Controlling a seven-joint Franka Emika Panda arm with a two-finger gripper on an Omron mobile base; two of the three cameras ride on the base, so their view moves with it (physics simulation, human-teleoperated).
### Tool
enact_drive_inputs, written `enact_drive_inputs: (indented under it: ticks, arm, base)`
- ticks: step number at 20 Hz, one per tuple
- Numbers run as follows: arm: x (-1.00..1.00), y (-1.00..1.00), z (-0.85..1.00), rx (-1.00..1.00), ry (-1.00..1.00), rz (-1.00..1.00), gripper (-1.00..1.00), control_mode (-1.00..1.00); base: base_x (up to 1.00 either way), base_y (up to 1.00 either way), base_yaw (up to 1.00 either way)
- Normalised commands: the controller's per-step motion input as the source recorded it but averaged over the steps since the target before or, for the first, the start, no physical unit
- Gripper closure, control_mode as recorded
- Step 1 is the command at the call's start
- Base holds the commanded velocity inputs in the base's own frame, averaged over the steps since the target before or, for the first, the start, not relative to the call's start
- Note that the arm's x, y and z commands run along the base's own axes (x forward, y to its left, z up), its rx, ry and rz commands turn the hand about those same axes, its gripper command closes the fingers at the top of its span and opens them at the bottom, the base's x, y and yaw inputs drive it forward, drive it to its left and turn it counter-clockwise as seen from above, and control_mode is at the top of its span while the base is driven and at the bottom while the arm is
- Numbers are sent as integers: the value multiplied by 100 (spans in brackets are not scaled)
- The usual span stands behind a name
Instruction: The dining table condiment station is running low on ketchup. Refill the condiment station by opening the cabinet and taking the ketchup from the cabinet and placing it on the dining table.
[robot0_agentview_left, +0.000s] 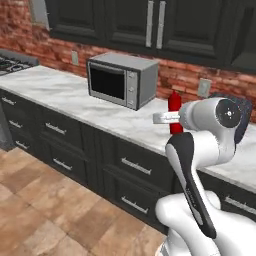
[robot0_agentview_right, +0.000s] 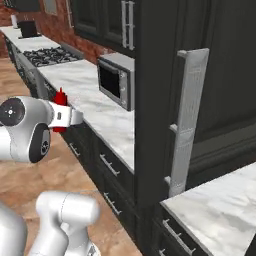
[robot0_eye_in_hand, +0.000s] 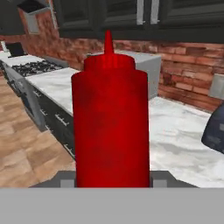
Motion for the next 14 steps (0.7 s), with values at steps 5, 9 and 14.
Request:
enact_drive_inputs:
  ticks: [5, 9, 14]
  arm:
    - [0, 0, 0, 0, 0, 0, 100, 100]
    - [0, 0, 0, 0, 0, 0, 100, 100]
    - [0, 0, 0, 0, 0, 0, 100, 100]
  base:
    - [25, 21, 79]
    - [46, 7, 75]
    - [59, 8, 70]
